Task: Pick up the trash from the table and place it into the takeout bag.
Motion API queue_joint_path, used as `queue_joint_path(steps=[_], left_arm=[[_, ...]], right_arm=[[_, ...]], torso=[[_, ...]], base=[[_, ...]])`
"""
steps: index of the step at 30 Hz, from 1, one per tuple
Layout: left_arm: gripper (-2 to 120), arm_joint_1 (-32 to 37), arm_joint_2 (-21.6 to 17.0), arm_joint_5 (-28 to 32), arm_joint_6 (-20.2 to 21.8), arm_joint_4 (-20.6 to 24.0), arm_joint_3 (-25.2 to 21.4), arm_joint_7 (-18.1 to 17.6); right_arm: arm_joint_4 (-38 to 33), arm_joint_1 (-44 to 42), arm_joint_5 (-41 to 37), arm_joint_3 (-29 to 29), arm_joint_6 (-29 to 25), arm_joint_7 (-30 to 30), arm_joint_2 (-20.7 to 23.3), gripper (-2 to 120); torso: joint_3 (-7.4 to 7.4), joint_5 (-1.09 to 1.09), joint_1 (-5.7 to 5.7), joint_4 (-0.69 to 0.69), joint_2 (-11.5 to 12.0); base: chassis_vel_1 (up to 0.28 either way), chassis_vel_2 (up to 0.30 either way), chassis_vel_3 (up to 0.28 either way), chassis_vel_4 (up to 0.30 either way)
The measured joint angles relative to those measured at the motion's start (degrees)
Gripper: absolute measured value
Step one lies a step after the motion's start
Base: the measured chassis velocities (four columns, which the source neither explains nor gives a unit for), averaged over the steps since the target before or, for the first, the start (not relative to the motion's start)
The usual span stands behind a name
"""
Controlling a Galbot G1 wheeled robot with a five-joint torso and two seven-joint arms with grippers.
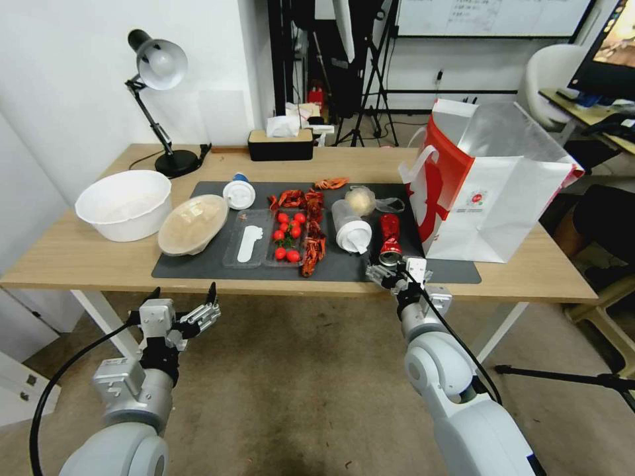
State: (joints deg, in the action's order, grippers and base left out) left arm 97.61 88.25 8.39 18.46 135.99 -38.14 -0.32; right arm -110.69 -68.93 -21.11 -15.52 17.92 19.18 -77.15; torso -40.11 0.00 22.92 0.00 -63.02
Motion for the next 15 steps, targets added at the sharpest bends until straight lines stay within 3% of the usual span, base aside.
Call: queue_joint_path(steps=[8,10,15], left_arm=[[100,0.07,0.02,-0.41,-0.65,-0.68,0.11,-0.07],[100,0.04,0.0,-0.48,-0.76,-0.85,0.16,-0.09],[100,0.04,-0.03,-0.61,-0.92,-1.01,0.23,-0.09]], right_arm=[[0.9,0.89,0.0,0.52,-0.37,0.01,-0.38,71],[0.88,0.88,0.03,0.45,-0.38,-0.08,-0.4,60],[0.73,0.67,0.09,0.38,-0.41,-0.17,-0.44,50]], torso=[[0.0,0.0,0.0,0.0,0.0],[0.0,0.0,0.0,0.0,0.0],[0.0,0.0,0.0,0.0,0.0]], base=[[0.0,0.0,0.0,0.0],[0.0,0.0,0.0,0.0],[0.0,0.0,0.0,0.0]])
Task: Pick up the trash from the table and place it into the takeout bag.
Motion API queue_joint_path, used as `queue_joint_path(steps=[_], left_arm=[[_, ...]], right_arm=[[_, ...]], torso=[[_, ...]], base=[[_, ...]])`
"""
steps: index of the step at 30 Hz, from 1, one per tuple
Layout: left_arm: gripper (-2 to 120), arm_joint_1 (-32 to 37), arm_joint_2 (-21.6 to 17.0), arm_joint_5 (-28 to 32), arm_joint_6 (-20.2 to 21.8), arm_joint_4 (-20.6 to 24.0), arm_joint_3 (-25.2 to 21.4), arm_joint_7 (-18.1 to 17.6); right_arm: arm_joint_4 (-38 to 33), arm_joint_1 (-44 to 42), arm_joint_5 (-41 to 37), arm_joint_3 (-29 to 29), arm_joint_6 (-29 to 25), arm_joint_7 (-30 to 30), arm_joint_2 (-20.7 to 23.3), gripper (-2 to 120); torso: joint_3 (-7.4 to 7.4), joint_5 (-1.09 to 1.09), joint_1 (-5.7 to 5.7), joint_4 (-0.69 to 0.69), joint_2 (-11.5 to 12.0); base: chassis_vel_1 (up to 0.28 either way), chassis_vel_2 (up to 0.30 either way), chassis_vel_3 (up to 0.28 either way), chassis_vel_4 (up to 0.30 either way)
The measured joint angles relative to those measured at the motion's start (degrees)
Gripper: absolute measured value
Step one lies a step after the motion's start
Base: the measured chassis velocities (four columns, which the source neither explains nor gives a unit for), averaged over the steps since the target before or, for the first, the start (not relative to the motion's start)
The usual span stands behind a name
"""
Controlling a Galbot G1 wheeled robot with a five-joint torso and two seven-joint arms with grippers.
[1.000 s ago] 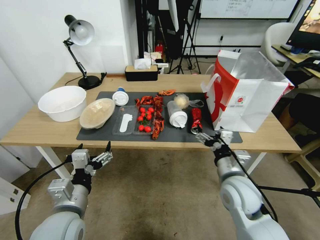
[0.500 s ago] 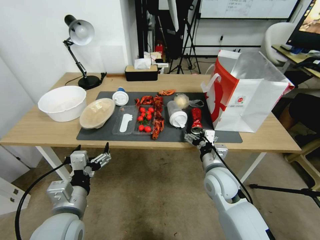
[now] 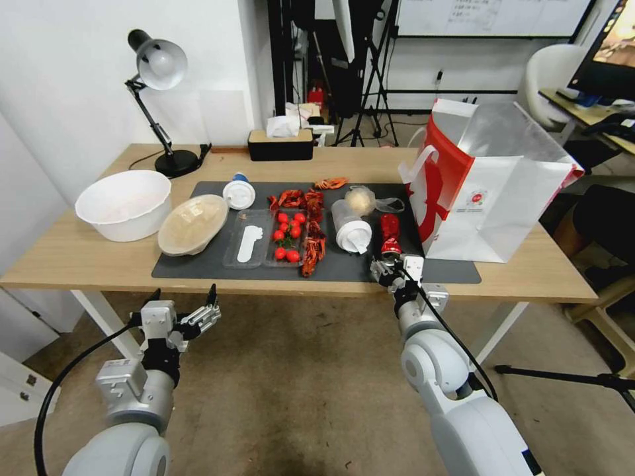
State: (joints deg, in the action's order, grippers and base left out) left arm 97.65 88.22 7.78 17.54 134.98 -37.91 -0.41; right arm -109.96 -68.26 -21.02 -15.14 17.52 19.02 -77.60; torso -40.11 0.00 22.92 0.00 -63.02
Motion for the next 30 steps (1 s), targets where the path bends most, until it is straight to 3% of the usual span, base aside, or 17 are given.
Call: queue_joint_path(steps=[11,20,24,30], left_arm=[[100,0.01,0.05,-0.28,-0.34,-0.39,0.17,0.0],[100,0.2,0.38,-0.85,-1.04,-0.49,0.82,0.0],[100,0.47,0.53,-1.07,-1.44,-0.49,0.86,0.0],[100,0.64,0.58,-1.23,-1.61,-0.46,0.81,0.01]], right_arm=[[-4.34,-1.4,0.24,-0.65,-0.2,-0.67,0.22,50],[-12.46,-2.04,-1.81,-1.48,-4.7,-10.08,2.36,50],[-15.53,0.85,-7.25,-3.22,-9.35,-16.4,5.04,50],[-17.03,3.0,-10.16,-5.3,-10.05,-16.88,6.09,50]], torso=[[0.0,0.0,0.0,0.0,0.0],[0.0,0.0,0.0,0.0,0.0],[0.0,-0.01,0.0,0.0,0.0],[0.0,-0.02,0.0,0.0,0.0]], base=[[0.0,0.0,0.0,0.0],[0.0,0.0,0.0,0.0],[0.0,0.0,0.0,0.0],[0.0,0.0,0.0,0.0]])
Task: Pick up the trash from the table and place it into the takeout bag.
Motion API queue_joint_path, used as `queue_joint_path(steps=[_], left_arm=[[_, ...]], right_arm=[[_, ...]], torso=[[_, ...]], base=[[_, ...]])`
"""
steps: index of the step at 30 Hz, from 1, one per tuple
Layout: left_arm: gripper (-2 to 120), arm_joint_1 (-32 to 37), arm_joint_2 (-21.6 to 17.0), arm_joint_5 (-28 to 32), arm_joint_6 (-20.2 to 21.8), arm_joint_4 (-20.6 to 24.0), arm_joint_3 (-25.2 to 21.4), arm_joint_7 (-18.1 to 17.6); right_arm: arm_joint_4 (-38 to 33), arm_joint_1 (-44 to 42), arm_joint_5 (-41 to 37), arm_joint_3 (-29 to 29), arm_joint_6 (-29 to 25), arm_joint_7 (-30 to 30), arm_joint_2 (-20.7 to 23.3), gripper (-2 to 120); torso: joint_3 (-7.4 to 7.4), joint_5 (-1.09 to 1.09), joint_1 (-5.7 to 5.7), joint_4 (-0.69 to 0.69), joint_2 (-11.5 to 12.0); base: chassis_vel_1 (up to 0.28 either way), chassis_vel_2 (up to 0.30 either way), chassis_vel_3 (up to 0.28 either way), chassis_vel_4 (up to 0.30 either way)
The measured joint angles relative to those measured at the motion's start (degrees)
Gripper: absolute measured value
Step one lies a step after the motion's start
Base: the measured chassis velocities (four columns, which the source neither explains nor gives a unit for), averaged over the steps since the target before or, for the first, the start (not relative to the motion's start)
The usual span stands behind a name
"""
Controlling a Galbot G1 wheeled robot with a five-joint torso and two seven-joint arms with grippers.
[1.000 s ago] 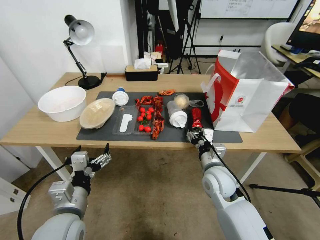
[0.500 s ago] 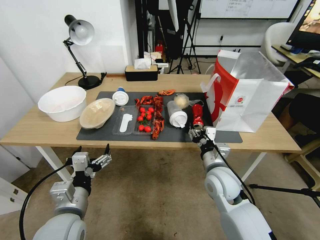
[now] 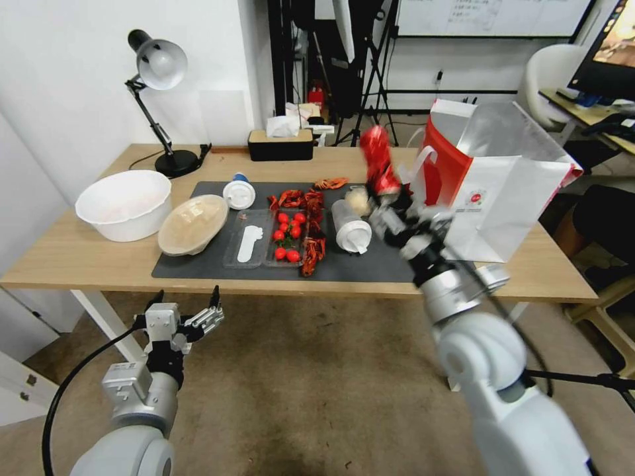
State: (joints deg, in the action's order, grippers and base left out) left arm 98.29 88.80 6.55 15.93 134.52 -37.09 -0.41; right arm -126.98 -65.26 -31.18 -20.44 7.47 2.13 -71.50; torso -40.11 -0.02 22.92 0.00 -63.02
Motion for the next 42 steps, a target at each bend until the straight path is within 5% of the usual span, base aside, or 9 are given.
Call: queue_joint_path(steps=[12,18,25,32,39,42], left_arm=[[100,0.24,0.04,-0.2,-0.2,0.07,-0.02,0.0],[100,0.51,0.32,-0.66,-0.53,0.25,0.1,0.03],[100,0.66,0.6,-0.87,-0.78,0.36,0.21,0.09],[100,1.3,1.12,-1.34,-1.92,0.66,0.02,0.12],[100,1.39,1.62,-2.01,-2.15,0.7,0.12,0.13],[100,1.39,1.7,-2.15,-2.17,0.67,0.17,0.15]], right_arm=[[-1.46,2.85,-2.73,-2.66,0.32,1.34,1.47,50],[-0.94,11.36,-9.27,-8.93,6.51,13.85,7.85,50],[4.85,17.4,-13.93,-9.61,12.1,25.92,13.06,50],[9.32,22.65,-19.25,-7.43,21.45,35.56,13.81,77],[9.77,22.98,-19.84,-7.36,22.86,36.41,13.7,99],[9.81,23.28,-20.22,-7.51,21.81,35.98,13.88,100]], torso=[[0.0,0.01,0.0,0.0,0.0],[0.0,0.03,0.0,0.01,0.0],[0.0,0.01,0.0,0.0,0.0],[0.0,0.02,0.0,0.01,0.0],[0.0,0.02,0.01,0.0,-0.01],[0.0,0.01,0.01,0.0,-0.01]], base=[[0.0,0.0,0.0,0.0],[0.0,0.0,0.0,0.0],[0.0,0.0,0.0,0.0],[0.0,0.0,0.0,0.0],[0.0,0.0,0.0,0.0],[0.0,0.0,0.0,0.0]])
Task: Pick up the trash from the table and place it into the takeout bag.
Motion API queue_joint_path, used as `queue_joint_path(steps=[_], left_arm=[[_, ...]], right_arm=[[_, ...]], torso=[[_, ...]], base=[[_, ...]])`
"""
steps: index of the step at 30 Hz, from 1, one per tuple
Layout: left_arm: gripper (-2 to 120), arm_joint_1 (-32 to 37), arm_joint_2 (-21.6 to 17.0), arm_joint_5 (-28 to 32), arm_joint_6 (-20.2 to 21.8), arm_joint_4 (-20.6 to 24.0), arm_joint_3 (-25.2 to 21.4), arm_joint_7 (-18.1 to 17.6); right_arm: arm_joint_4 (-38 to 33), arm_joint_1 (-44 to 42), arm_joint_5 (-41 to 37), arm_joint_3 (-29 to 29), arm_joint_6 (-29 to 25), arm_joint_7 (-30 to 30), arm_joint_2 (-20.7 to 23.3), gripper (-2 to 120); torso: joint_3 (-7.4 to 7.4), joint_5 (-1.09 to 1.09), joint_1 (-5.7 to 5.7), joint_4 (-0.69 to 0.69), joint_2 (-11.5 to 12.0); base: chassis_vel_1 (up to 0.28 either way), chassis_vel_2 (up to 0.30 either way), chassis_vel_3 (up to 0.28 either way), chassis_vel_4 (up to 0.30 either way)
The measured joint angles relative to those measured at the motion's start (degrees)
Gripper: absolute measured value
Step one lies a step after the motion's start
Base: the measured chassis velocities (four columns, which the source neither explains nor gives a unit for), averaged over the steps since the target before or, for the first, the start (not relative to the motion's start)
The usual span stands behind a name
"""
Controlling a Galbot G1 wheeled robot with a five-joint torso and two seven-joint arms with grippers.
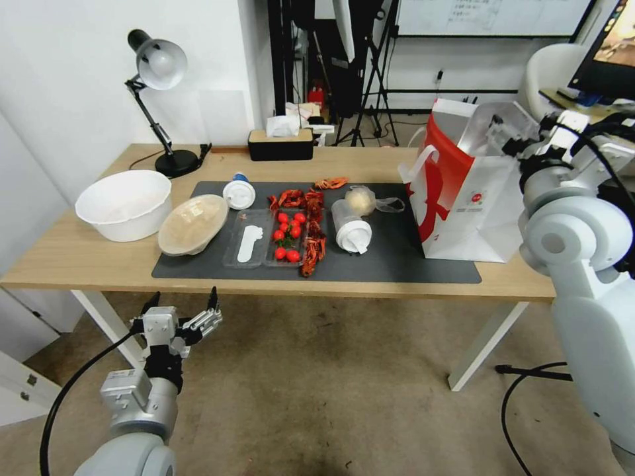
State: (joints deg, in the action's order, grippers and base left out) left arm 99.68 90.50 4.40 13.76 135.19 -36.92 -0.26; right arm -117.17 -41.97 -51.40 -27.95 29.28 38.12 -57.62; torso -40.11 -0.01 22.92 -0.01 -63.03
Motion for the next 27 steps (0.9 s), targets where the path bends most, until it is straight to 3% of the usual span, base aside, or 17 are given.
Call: queue_joint_path(steps=[2,3,4,7,8,11,17,19,20,27], left_arm=[[100,-0.02,0.13,-0.12,-0.02,-0.1,0.06,0.02],[100,-0.05,0.23,-0.14,-0.05,-0.13,0.07,0.03],[100,-0.05,0.23,-0.14,-0.05,-0.13,0.07,0.03],[100,-0.11,0.19,-0.12,-0.19,-0.18,-0.12,0.03],[100,-0.11,0.19,-0.12,-0.19,-0.18,-0.12,0.03],[100,-0.18,-0.11,0.15,-0.24,-0.2,-0.28,0.0],[100,-0.4,-0.34,0.26,-0.26,-0.34,-0.36,-0.04],[100,-0.45,-0.53,0.32,-0.37,-0.55,-0.36,-0.05],[100,-0.45,-0.53,0.32,-0.37,-0.55,-0.36,-0.05],[100,-0.72,-1.1,0.68,-1.1,-1.07,-0.45,-0.14]], right_arm=[[-0.73,0.26,-1.93,-0.37,-4.66,-3.38,0.53,100],[-2.66,-0.59,-3.44,-0.76,-9.09,-8.11,1.03,100],[-2.66,-0.59,-3.44,-0.76,-9.09,-8.11,1.03,100],[-9.08,-7.6,-3.14,-1.12,-14.81,-19.52,2.53,100],[-9.08,-7.6,-3.14,-1.12,-14.81,-19.52,2.53,100],[-13.94,-19.49,6.39,-0.42,-20.42,-28.62,4.04,100],[-16.93,-27.83,14.1,0.92,-21.73,-29.65,4.15,100],[-17.69,-33.77,22.01,2.16,-23.66,-29.15,3.32,100],[-17.69,-33.77,22.01,2.16,-23.66,-29.15,3.32,100],[-15.03,-46.49,34.38,4.7,-32.15,-25.9,-1.71,100]], torso=[[0.0,0.0,0.0,0.01,0.0],[0.0,0.03,0.0,0.01,0.0],[0.0,0.03,0.0,0.01,0.0],[0.01,0.0,0.0,0.01,0.0],[0.01,0.0,0.0,0.01,0.0],[0.01,0.0,0.0,0.0,0.0],[0.02,0.02,0.0,0.0,0.0],[0.01,0.01,0.0,0.01,0.0],[0.01,0.01,0.0,0.01,0.0],[0.01,0.0,-0.01,0.0,0.0]], base=[[0.0,0.0,0.0,0.0],[0.0,0.0,0.0,0.0],[0.0,0.0,0.0,0.0],[0.0,0.0,0.0,0.0],[0.0,0.0,0.0,0.0],[0.0,0.0,0.0,0.0],[0.0,0.0,0.0,0.0],[0.0,0.0,0.0,0.0],[0.0,0.0,0.0,0.0],[0.0,0.0,0.0,0.0]])
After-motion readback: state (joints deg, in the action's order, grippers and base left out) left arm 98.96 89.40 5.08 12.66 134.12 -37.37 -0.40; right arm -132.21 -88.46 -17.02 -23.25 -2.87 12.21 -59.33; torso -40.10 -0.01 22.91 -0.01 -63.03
